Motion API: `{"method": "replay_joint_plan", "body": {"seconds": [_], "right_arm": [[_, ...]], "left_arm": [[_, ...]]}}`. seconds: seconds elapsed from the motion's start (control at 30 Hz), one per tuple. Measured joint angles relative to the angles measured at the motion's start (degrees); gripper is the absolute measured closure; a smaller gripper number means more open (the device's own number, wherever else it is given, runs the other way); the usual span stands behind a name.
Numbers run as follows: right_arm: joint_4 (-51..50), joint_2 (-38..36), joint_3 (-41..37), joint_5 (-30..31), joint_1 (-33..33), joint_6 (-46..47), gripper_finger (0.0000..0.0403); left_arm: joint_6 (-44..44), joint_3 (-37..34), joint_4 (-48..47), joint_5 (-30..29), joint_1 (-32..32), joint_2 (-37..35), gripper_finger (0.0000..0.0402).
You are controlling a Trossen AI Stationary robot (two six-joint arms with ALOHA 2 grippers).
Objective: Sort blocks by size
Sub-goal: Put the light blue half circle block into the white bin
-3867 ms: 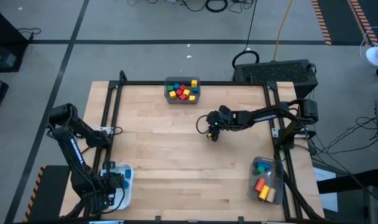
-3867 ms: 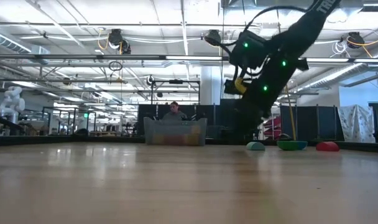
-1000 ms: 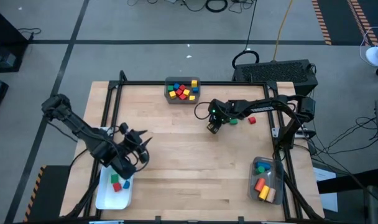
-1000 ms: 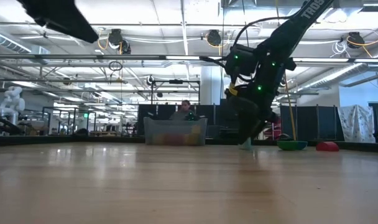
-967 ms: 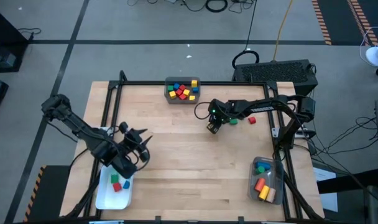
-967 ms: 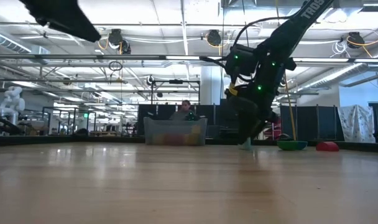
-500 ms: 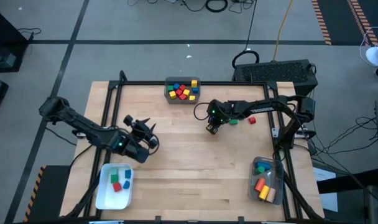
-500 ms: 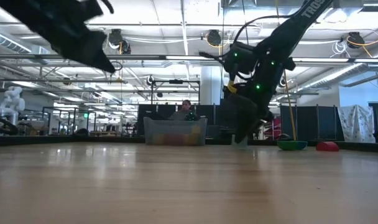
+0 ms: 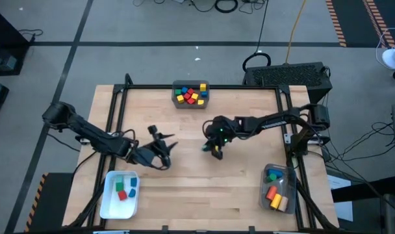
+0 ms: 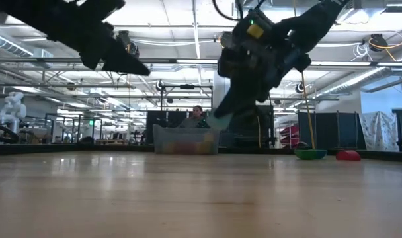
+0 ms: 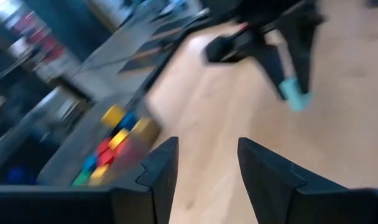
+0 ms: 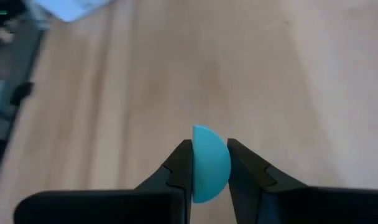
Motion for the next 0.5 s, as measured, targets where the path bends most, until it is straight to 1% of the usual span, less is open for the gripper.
{"method": "replay_joint_plan", "body": {"seconds": [0.07, 0.2, 0.27, 0.33, 0.5], "right_arm": [[1.55, 0.0, 0.0, -1.1, 1.11, -0.05, 0.0348], [3.01, -0.02, 0.0, -1.07, 3.03, -0.07, 0.0348], [2.96, -0.02, 0.0, -0.89, 3.89, 0.0, 0.0348], [2.98, -0.02, 0.0, -0.83, 4.7, 0.34, 0.0348], [3.13, -0.02, 0.0, -0.71, 6.26, 0.94, 0.0346]], "left_arm": [[4.98, 0.0, 5.04, 3.8, 0.3, 1.64, 0.0233], [13.5, 0.02, 12.96, 11.53, 1.72, 6.12, 0.0233], [17.3, 0.16, 16.06, 14.36, 2.52, 8.52, 0.0233], [19.49, 0.67, 18.32, 15.91, 3.12, 10.74, 0.0233], [22.45, 2.77, 19.85, 16.35, 4.38, 14.08, 0.0233]]}}
